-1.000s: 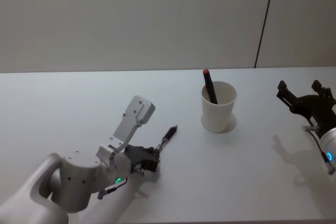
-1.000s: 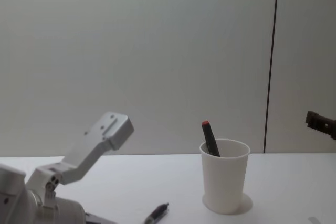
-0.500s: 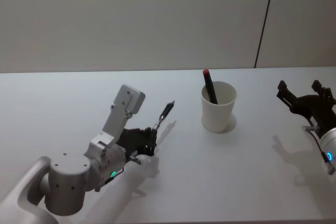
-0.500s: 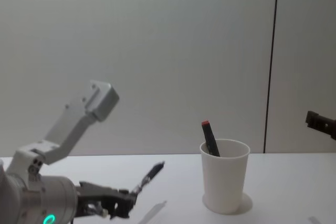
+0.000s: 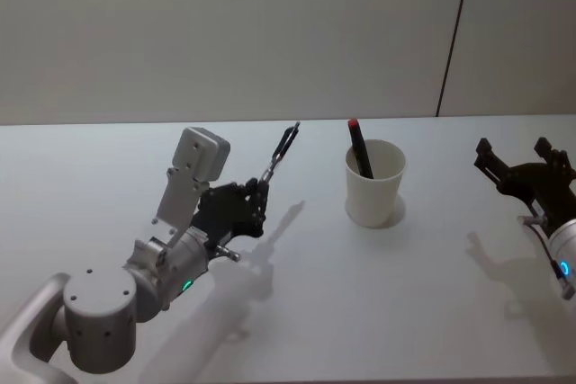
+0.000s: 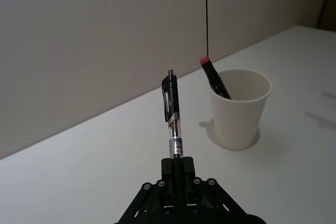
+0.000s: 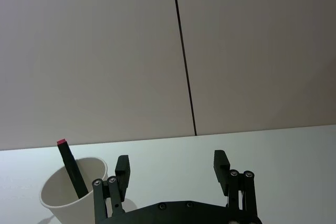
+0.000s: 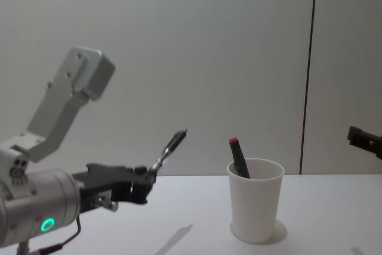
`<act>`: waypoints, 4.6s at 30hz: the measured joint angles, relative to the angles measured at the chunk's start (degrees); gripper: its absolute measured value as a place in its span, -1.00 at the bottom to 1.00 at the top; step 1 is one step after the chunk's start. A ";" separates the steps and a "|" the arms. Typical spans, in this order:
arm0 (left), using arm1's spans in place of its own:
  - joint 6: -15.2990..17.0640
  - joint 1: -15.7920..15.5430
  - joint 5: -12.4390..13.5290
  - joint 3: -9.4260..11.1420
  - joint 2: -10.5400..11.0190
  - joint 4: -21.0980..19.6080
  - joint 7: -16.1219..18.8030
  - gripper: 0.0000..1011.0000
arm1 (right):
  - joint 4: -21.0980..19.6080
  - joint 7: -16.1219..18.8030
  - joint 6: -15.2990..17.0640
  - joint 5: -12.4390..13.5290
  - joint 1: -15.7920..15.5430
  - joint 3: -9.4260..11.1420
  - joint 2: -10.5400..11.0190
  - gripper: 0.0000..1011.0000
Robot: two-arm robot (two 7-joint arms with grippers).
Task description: Place the pen into the pen holder.
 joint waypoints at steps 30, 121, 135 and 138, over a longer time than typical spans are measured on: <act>-27.38 -3.88 -0.05 -0.14 -2.34 5.60 -16.45 -0.74 | 0.00 0.01 0.00 0.00 0.00 0.00 0.00 0.98; -35.79 -9.80 -0.11 0.76 -6.10 13.67 -28.50 -0.74 | -18.55 13.42 12.01 14.22 -4.32 -3.77 -1.26 0.98; -35.79 -9.80 -0.11 0.76 -6.10 13.66 -28.49 -0.74 | -18.06 12.32 12.80 15.81 -2.16 -4.37 -2.46 0.87; -35.79 -9.80 -0.11 0.76 -6.10 13.66 -28.49 -0.74 | -17.81 11.91 12.91 15.99 -1.66 -4.56 -2.76 0.72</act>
